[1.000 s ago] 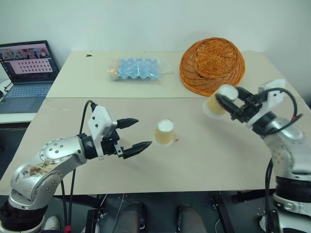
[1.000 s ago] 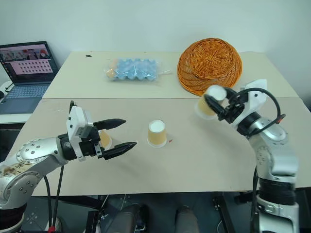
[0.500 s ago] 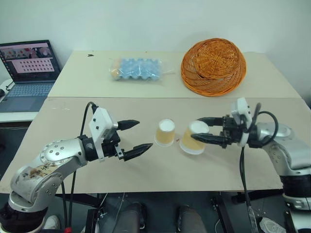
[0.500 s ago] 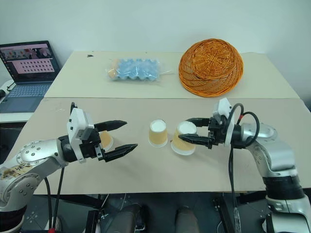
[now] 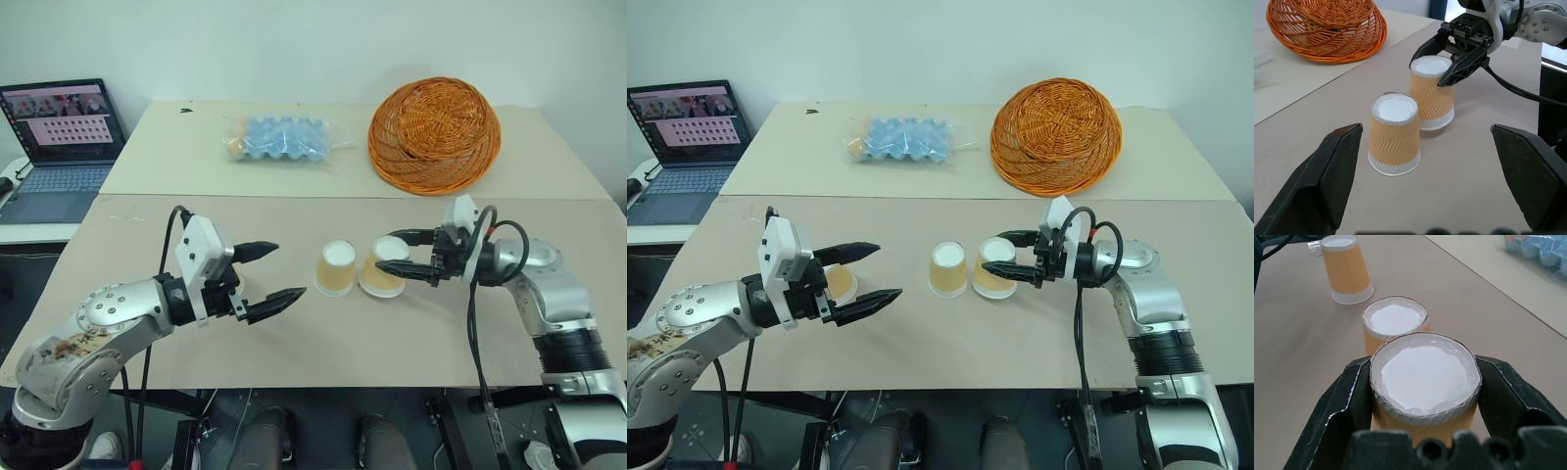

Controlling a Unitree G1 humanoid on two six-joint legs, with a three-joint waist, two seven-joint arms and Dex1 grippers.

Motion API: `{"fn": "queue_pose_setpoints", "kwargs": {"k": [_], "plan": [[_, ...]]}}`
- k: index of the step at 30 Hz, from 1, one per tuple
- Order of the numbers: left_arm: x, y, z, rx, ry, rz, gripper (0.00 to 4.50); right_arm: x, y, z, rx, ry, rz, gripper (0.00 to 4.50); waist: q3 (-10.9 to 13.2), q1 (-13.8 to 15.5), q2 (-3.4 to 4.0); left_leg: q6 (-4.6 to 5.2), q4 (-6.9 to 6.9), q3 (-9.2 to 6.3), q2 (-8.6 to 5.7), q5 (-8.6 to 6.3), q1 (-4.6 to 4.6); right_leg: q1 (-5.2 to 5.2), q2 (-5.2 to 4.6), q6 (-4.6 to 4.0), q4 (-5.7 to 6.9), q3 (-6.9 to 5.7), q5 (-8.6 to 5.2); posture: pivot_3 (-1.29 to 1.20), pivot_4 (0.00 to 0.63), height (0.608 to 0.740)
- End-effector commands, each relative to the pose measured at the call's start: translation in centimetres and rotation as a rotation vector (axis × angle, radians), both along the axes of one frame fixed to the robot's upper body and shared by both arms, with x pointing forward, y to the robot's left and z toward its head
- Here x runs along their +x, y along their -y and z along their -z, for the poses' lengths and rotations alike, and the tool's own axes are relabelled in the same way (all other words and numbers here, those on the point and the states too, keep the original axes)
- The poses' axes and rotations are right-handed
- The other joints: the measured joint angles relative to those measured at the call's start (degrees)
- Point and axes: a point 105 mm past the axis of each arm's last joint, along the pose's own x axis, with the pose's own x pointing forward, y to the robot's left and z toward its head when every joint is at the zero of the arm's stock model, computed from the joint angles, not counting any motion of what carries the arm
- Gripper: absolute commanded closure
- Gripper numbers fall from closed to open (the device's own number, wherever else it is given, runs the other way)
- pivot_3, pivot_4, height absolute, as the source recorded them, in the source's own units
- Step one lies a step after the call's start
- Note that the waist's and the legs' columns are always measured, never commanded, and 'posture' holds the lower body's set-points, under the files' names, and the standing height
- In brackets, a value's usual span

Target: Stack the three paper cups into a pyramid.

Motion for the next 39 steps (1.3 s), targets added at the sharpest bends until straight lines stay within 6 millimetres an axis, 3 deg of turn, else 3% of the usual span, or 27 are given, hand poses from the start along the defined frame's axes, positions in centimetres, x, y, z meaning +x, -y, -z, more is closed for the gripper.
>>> {"fn": "queue_pose_setpoints", "kwargs": {"k": [1, 12, 23, 25, 28, 39], "plan": [[-0.4, 0.1, -1.1, 0.004, 0.051, 0.006, 0.0, 0.1, -0.4, -1.0, 0.011, 0.056, -0.024, 1.62, 0.0, 0.0, 0.0, -0.02, 0.0, 0.0, 0.0, 0.01, 0.0, 0.0, 0.0, 0.0, -0.01, 0.0, 0.0, 0.0, 0.15, 0.726], [-0.5, 0.1, -1.2, 0.006, 0.051, 0.004, 0.0, 0.7, -2.0, -0.4, 0.013, 0.066, -0.049, 1.62, 0.0, -0.2, 0.0, -0.08, -0.01, 0.0, 0.0, 0.04, 0.01, -0.01, 0.01, 0.0, 0.02, 0.0, 0.0, 0.0, 0.15, 0.726], [-0.5, 0.1, -1.4, 0.006, 0.053, 0.003, 0.0, 1.3, -2.1, -0.3, 0.009, 0.071, -0.045, 1.62, 0.0, -0.1, 0.0, -0.27, -0.01, 0.0, -0.01, 0.16, 0.01, -0.01, 0.01, 0.0, 0.02, 0.0, 0.0, 0.0, 0.15, 0.726], [-0.5, 0.1, -1.4, 0.006, 0.053, 0.002, 0.0, 1.4, -2.1, -0.2, 0.015, 0.06, -0.042, 0.74, 0.0, -0.2, 0.0, -0.29, -0.01, 0.01, -0.01, 0.17, 0.01, -0.01, 0.01, 0.0, 0.02, 0.0, 0.0, 0.0, 0.15, 0.726], [-0.5, 0.1, -1.4, 0.005, 0.053, 0.002, 0.0, 1.3, -2.0, -0.1, -0.001, 0.07, -0.043, 0.04, 0.0, -0.2, 0.0, -0.29, -0.01, 0.01, -0.01, 0.17, 0.0, -0.01, 0.01, 0.0, 0.02, 0.01, 0.0, 0.0, 0.15, 0.726], [-0.5, 0.2, -1.4, 0.003, 0.052, 0.007, 0.0, 0.9, -0.4, -0.4, -0.026, 0.072, -0.025, 0.04, 0.0, -0.1, 0.0, -0.28, -0.01, 0.01, -0.01, 0.16, 0.0, -0.01, 0.01, 0.0, 0.02, 0.0, 0.0, 0.0, 0.15, 0.726]]}}
